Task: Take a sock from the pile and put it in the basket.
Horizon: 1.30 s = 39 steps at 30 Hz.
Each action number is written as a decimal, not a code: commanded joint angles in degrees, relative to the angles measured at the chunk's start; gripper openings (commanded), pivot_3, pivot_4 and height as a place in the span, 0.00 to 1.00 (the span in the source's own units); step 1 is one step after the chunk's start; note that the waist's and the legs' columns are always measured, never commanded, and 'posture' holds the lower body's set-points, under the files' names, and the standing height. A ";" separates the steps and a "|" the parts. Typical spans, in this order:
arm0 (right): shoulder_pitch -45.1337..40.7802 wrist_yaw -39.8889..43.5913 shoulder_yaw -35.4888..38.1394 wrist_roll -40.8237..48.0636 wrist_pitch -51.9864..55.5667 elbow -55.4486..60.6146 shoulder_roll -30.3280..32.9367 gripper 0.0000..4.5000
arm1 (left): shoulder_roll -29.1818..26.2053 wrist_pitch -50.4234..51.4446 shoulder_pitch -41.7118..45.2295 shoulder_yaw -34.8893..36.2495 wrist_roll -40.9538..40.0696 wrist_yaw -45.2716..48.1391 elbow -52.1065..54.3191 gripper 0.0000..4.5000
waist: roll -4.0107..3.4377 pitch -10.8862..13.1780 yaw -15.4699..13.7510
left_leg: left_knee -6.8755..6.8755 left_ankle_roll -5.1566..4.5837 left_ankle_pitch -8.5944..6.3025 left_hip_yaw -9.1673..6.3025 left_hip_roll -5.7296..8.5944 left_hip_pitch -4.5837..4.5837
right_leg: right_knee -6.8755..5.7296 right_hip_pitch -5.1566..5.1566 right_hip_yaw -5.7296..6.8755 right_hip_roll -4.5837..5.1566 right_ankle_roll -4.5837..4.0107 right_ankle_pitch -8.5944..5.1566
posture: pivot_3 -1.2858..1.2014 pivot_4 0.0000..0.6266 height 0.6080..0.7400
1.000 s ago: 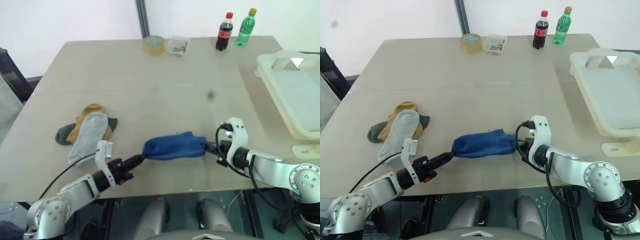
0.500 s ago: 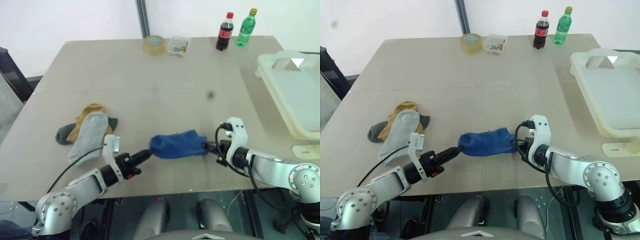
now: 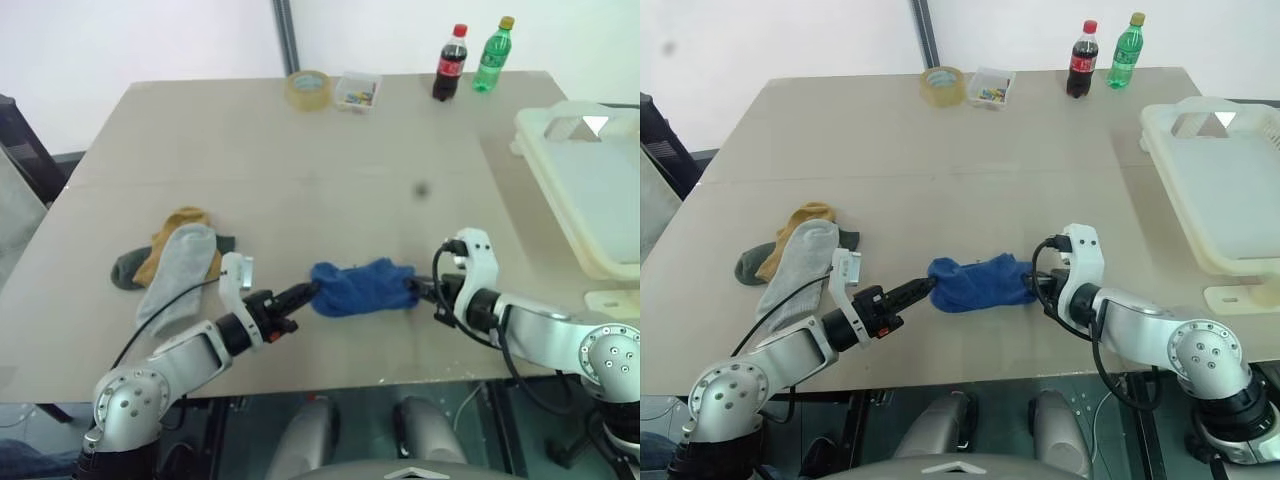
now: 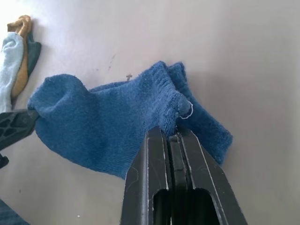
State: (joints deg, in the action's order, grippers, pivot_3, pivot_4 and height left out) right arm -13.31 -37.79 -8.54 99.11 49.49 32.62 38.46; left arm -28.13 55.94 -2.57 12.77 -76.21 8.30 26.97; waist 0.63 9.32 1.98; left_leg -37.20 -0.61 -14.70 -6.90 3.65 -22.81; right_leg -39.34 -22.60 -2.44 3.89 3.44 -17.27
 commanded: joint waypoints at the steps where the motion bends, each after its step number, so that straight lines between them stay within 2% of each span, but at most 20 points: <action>1: 0.45 1.13 0.58 0.30 -0.32 1.30 0.56 0.00 | -0.24 -0.29 0.33 -0.10 -1.26 -0.55 1.47 0.01 | 0.00 0.00 0.01 | 0.00 0.00 0.00 0.00 0.00 0.00 | 0.00 0.00 0.00 0.00 0.00 0.00 | 0.52 0.24 1.00; 2: 0.68 1.47 0.60 0.33 -0.18 1.31 0.74 0.00 | -0.29 -0.30 0.51 -0.02 -1.38 -0.77 1.36 0.01 | 0.00 0.00 0.01 | 0.00 0.00 0.00 0.00 0.00 0.00 | 0.00 0.00 0.00 0.00 0.00 0.00 | 0.52 0.24 1.00; 3: 1.00 1.79 0.63 0.24 -0.01 1.37 0.98 0.13 | -0.34 -0.30 0.61 0.00 -1.45 -0.91 1.29 0.00 | 0.00 0.00 0.01 | 0.00 0.00 0.00 0.00 0.00 0.00 | -0.01 0.00 0.00 0.00 0.00 0.00 | 0.52 0.24 1.00; 4: 1.23 2.04 0.62 0.18 0.07 1.41 1.17 0.20 | -0.38 -0.28 0.66 0.00 -1.56 -1.03 1.24 0.00 | 0.00 0.00 0.00 | 0.00 0.00 0.00 -0.01 0.00 0.00 | -0.01 0.00 0.01 -0.01 0.00 0.00 | 0.52 0.24 1.00; 8: 1.97 4.47 1.65 -4.05 0.25 1.62 2.67 0.62 | -0.51 0.03 0.96 -0.42 -1.82 -1.43 1.25 0.00 | 0.01 0.00 -0.05 | 0.00 0.00 0.00 0.00 0.00 0.00 | -0.01 0.00 0.01 -0.02 0.00 0.00 | 0.52 0.24 1.00; 14: -3.40 20.28 -0.72 -27.84 -1.05 6.52 6.80 0.62 | -0.73 0.22 1.27 -0.54 -2.11 -1.49 1.13 0.00 | -0.01 0.01 0.01 | -0.03 0.00 0.00 0.02 -0.01 0.02 | -0.04 0.00 -0.01 -0.26 0.01 0.00 | 0.52 0.24 1.00; 19: -7.93 36.02 -12.69 -53.05 -7.27 6.12 8.02 0.62 | -0.70 0.41 1.83 -0.77 -2.39 -1.84 0.96 0.00 | 0.00 0.01 -0.09 | -0.02 0.14 0.08 0.01 -0.04 0.01 | 0.02 0.00 0.00 -0.27 0.01 0.00 | 0.52 0.24 1.00; 23: -9.27 44.10 -19.07 -66.20 -12.05 -1.91 4.67 0.62 | -1.12 0.88 2.08 -1.25 -2.56 -2.03 0.78 0.00 | 0.02 0.00 -0.22 | -0.02 0.22 0.12 0.00 -0.06 0.01 | 0.05 0.00 0.00 -0.17 0.00 0.00 | 0.52 0.24 1.00; 29: -8.68 55.69 -23.59 -75.86 -13.49 -9.73 1.80 0.62 | -1.42 1.02 1.73 -1.22 -3.27 -2.80 0.93 0.00 | 0.02 0.00 -0.69 | -0.03 0.23 0.13 0.00 -0.06 0.00 | 0.06 -0.01 -0.01 -0.08 0.00 0.01 | 0.52 0.24 1.00; 32: -8.57 58.83 -23.83 -79.81 -13.99 -11.91 0.41 0.63 | -1.53 0.43 1.41 -0.85 -2.36 -3.14 0.81 0.19 | 0.05 -0.02 -0.74 | -0.03 0.24 0.13 0.01 -0.06 0.03 | 0.06 0.00 -0.02 -0.08 0.00 0.01 | 0.52 0.24 1.00; 36: -7.99 61.46 -23.26 -83.38 -13.53 -13.26 -1.29 0.63 | -1.63 -0.11 1.51 0.27 -2.29 -4.59 -0.15 0.58 | 0.10 -0.06 -0.75 | -0.03 0.24 0.13 0.02 -0.10 0.09 | 0.01 0.02 -0.03 -0.10 -0.01 0.01 | 0.52 0.24 1.00; 39: -7.01 62.95 -22.63 -85.73 -13.47 -13.58 -2.08 0.63 | -2.61 -0.13 1.28 2.43 -3.94 -4.89 -1.25 0.92 | 0.13 -0.09 -0.76 | -0.03 0.24 0.13 0.01 -0.13 0.12 | -0.04 0.02 -0.03 -0.13 -0.01 0.01 | 0.52 0.24 1.00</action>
State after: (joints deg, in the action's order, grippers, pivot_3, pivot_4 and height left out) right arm -22.03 23.67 -29.93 15.12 34.77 20.40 36.52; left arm -29.66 56.63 -0.93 12.88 -78.59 3.45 25.69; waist 0.75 9.23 1.22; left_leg -37.23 -0.36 -14.57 -6.89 3.51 -22.68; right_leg -39.38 -22.58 -2.47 3.76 3.43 -17.26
